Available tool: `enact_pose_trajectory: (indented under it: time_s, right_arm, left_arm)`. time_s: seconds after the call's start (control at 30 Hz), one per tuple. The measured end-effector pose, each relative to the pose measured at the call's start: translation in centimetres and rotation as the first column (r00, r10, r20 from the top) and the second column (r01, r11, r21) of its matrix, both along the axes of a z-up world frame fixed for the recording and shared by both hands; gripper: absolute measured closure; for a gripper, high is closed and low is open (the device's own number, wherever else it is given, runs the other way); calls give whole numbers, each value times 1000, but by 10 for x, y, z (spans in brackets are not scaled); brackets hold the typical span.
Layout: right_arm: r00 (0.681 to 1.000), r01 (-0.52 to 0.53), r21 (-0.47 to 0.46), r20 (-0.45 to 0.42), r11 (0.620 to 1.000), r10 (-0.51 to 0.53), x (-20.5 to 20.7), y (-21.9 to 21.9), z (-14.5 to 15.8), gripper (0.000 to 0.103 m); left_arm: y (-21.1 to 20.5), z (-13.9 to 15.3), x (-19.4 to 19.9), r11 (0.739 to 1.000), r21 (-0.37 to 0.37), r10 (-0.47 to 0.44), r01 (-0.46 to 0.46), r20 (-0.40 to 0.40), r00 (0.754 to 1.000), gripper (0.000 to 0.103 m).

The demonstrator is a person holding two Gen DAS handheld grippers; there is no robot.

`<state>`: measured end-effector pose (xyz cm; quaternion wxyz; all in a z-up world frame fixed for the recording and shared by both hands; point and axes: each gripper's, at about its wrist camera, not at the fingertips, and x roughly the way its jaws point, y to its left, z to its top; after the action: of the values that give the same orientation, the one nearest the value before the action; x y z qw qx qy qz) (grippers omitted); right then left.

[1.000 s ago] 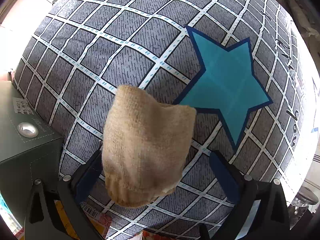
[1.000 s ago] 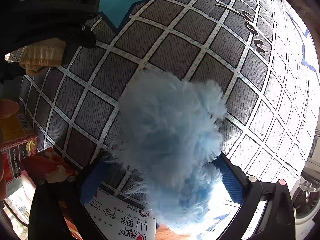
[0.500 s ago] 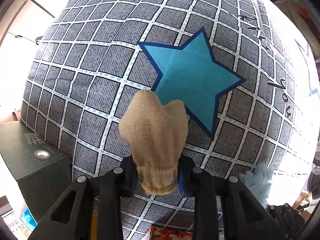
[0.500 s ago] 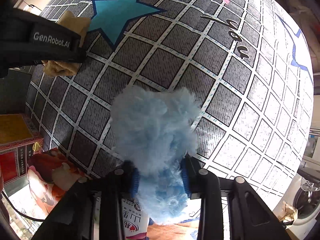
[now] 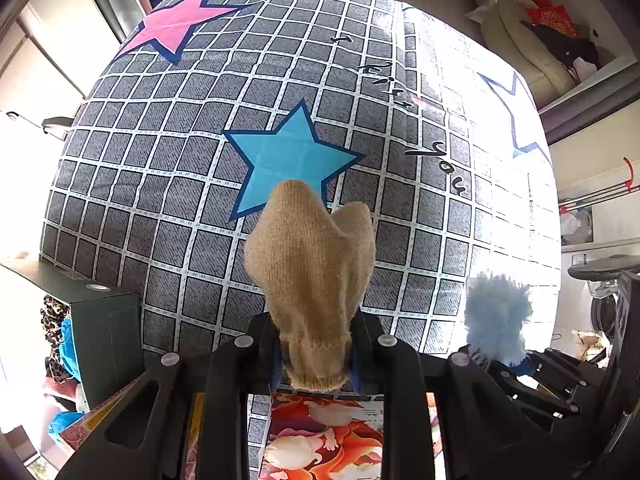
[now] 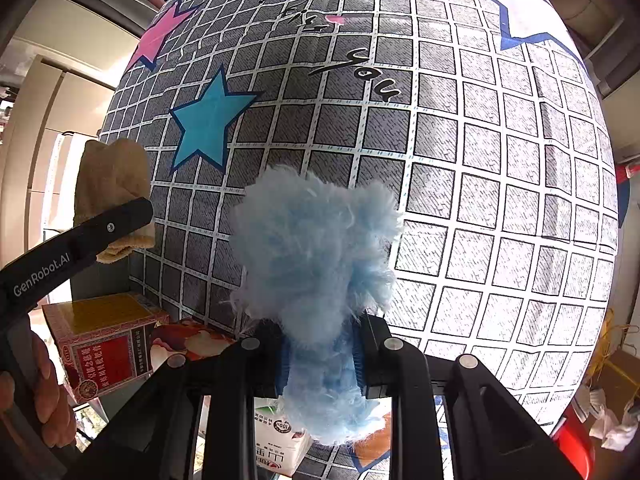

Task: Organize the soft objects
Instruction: 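Carry the beige mitten and light-blue boa in both grippers over the white box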

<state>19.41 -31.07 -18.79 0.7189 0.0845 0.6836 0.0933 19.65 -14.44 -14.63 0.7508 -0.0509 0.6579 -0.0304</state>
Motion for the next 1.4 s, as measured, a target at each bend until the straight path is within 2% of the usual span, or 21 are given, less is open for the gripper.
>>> enact_pose_trajectory:
  time_s: [0.33,0.6,0.77,0.9,1.07,1.23,1.4]
  right_arm:
    - [995,83,50,57,995,-86,-51,8,47,77]
    - [981,149,85,113,985,-158,-96,17,88,77]
    - [971,158,91,167,983,-172,-116,31,117,77]
    - [972,126,104,186,987,-144,-128,58,128,77]
    - [980,16,90,196,996,-33,-137,104,132,77]
    - [969,-87,61,238,994,70,-141,140,145,77]
    - [961,-170,44,229,984,156,-145,171,143,77]
  left_arm:
    - [-6,55,-58,982,-59,-176,181,82,981,76]
    - [4,98,-107,949,-64,-296,308,157,942,76]
    - [25,117,-136,939,-46,-324,340,206,923,76]
    - [51,126,-154,945,-35,-310,326,230,922,76]
    - [87,135,-170,965,-35,-244,261,254,936,76]
    - [118,134,-184,980,-28,-183,196,249,951,76]
    - [149,130,-199,992,-24,-118,127,240,964,76]
